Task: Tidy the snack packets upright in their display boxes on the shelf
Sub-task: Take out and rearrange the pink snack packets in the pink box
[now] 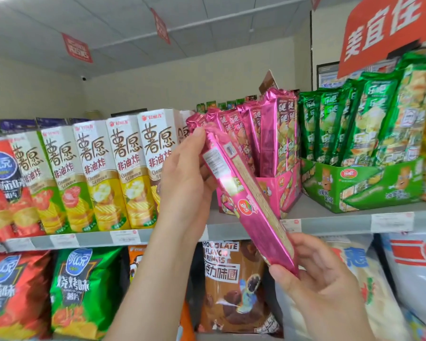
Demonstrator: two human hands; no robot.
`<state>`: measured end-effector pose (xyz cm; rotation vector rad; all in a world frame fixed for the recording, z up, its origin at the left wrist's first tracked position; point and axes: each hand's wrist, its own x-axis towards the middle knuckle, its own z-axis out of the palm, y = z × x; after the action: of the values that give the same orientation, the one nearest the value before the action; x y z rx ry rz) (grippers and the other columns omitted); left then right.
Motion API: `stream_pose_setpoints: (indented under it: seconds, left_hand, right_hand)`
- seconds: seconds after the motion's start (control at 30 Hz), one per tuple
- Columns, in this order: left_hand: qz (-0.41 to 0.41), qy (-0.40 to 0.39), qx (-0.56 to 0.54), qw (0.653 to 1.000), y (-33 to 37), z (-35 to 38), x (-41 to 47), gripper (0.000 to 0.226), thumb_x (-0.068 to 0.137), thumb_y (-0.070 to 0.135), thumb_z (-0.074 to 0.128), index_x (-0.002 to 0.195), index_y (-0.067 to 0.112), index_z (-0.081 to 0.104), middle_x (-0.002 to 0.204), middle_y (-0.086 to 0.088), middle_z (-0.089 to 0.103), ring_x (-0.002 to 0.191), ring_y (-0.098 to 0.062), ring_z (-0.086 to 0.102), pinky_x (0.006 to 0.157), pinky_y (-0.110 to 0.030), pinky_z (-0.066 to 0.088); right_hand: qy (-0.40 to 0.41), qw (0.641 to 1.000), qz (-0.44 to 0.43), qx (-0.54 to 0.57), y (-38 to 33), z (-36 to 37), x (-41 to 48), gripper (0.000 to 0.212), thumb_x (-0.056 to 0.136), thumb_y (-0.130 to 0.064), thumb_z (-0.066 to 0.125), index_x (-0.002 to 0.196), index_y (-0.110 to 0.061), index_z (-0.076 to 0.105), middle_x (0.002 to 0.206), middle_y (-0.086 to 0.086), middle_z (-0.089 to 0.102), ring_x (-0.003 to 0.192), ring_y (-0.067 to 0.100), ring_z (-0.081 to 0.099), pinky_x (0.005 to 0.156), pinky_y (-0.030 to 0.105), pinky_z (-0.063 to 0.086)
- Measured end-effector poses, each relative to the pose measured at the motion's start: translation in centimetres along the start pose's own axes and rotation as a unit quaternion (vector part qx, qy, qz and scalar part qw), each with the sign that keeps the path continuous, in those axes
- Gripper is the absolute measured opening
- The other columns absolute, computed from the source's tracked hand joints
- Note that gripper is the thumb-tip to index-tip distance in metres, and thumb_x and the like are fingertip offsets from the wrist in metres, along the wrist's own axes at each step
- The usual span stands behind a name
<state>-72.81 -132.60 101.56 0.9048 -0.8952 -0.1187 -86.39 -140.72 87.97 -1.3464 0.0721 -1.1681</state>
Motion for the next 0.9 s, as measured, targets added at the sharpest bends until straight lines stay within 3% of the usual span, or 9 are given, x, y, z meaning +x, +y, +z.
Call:
stream_pose_setpoints:
  seconds: [0.1, 0.2, 0.27, 0.4, 0.53, 0.6, 0.67, 0.8, 0.9]
  left_hand:
    - [-0.044, 0.007, -0.054, 0.998, -0.2, 0.1, 0.0, 0.024, 0.085, 0.044, 0.058, 0.076, 0.025, 0.072, 0.080, 0.000, 0.068, 0.078, -0.016, 0.066, 0.079, -0.039, 0.055]
    - [-0.099, 0.008, -0.125, 0.987, 0.1, 0.1, 0.0, 0.022, 0.089, 0.039, 0.057, 0.079, 0.020, 0.062, 0.074, -0.001, 0.062, 0.067, -0.015, 0.061, 0.068, -0.031, 0.054]
    - [-0.118, 0.015, -0.178, 0.977, 0.4, 0.2, 0.0, 0.021, 0.094, 0.030, 0.054, 0.079, 0.017, 0.062, 0.068, -0.001, 0.060, 0.061, -0.013, 0.058, 0.069, -0.029, 0.053]
    - [-0.131, 0.011, -0.224, 0.966, 0.7, 0.4, -0.2, 0.017, 0.097, 0.026, 0.052, 0.084, 0.016, 0.056, 0.069, -0.001, 0.059, 0.062, -0.014, 0.058, 0.071, -0.029, 0.054]
    - [-0.111, -0.010, -0.244, 0.963, 1.1, 0.3, 0.0, 0.017, 0.099, 0.026, 0.048, 0.087, 0.017, 0.054, 0.072, -0.001, 0.059, 0.063, -0.014, 0.059, 0.069, -0.028, 0.053]
    - [-0.088, -0.018, -0.244, 0.966, 1.4, 0.1, 0.0, 0.018, 0.100, 0.026, 0.045, 0.087, 0.016, 0.054, 0.072, -0.001, 0.060, 0.064, -0.014, 0.060, 0.069, -0.028, 0.053]
    - [-0.069, -0.021, -0.237, 0.969, 1.6, 0.0, -0.1, 0.021, 0.102, 0.027, 0.044, 0.088, 0.016, 0.054, 0.073, -0.002, 0.064, 0.066, -0.015, 0.063, 0.068, -0.029, 0.054]
    - [0.003, -0.006, -0.123, 0.992, 2.5, -0.5, -0.5, 0.027, 0.095, 0.040, 0.049, 0.082, 0.019, 0.060, 0.082, -0.007, 0.069, 0.079, -0.021, 0.067, 0.072, -0.035, 0.053]
    - [0.116, -0.007, 0.186, 0.976, 3.5, -1.8, -1.1, 0.044, 0.094, 0.060, 0.042, 0.089, 0.020, 0.060, 0.074, 0.000, 0.056, 0.067, -0.015, 0.051, 0.063, -0.033, 0.042]
  right_hand:
    - [0.016, 0.999, -0.026, -0.024, 0.9, -0.2, 0.0, 0.044, 0.050, -0.011, 0.080, 0.091, -0.023, 0.069, 0.088, 0.002, 0.075, 0.074, 0.011, 0.070, 0.066, 0.012, 0.053]
    - [0.023, 0.996, -0.049, -0.077, 1.7, -0.3, 0.0, 0.053, 0.057, -0.006, 0.084, 0.093, -0.040, 0.067, 0.095, -0.004, 0.075, 0.079, 0.007, 0.070, 0.068, 0.010, 0.052]
    - [0.041, 0.987, -0.081, -0.129, 2.0, -0.5, -0.1, 0.051, 0.059, -0.017, 0.085, 0.096, -0.047, 0.064, 0.099, -0.008, 0.073, 0.083, 0.007, 0.069, 0.069, 0.011, 0.052]
    - [0.053, 0.962, -0.133, -0.232, 2.1, -0.9, -0.1, 0.051, 0.063, -0.032, 0.086, 0.105, -0.045, 0.060, 0.102, -0.011, 0.063, 0.090, 0.014, 0.065, 0.070, 0.030, 0.055]
    - [-0.047, 0.997, -0.023, -0.063, 0.9, -0.8, -0.3, 0.055, 0.055, -0.050, 0.090, 0.100, -0.036, 0.062, 0.103, 0.002, 0.071, 0.085, 0.023, 0.072, 0.067, 0.023, 0.058]
    - [-0.109, 0.989, 0.072, 0.069, 0.3, -0.7, -0.3, 0.060, 0.052, -0.055, 0.091, 0.097, -0.026, 0.063, 0.101, 0.016, 0.071, 0.077, 0.035, 0.073, 0.064, 0.030, 0.059]
    - [-0.101, 0.974, 0.133, 0.151, -0.1, -0.7, 0.0, 0.055, 0.052, -0.047, 0.093, 0.091, -0.022, 0.065, 0.093, 0.026, 0.070, 0.068, 0.040, 0.070, 0.058, 0.033, 0.058]
    - [-0.026, 0.966, 0.130, 0.220, -0.2, -0.4, 0.5, 0.019, 0.066, -0.001, 0.070, 0.078, -0.016, 0.069, 0.085, 0.031, 0.069, 0.062, 0.041, 0.070, 0.053, 0.032, 0.058]
    - [0.006, 0.968, 0.084, 0.235, -0.1, -0.3, 1.2, 0.027, 0.063, 0.006, 0.061, 0.073, -0.017, 0.069, 0.090, 0.026, 0.072, 0.071, 0.039, 0.072, 0.060, 0.032, 0.060]
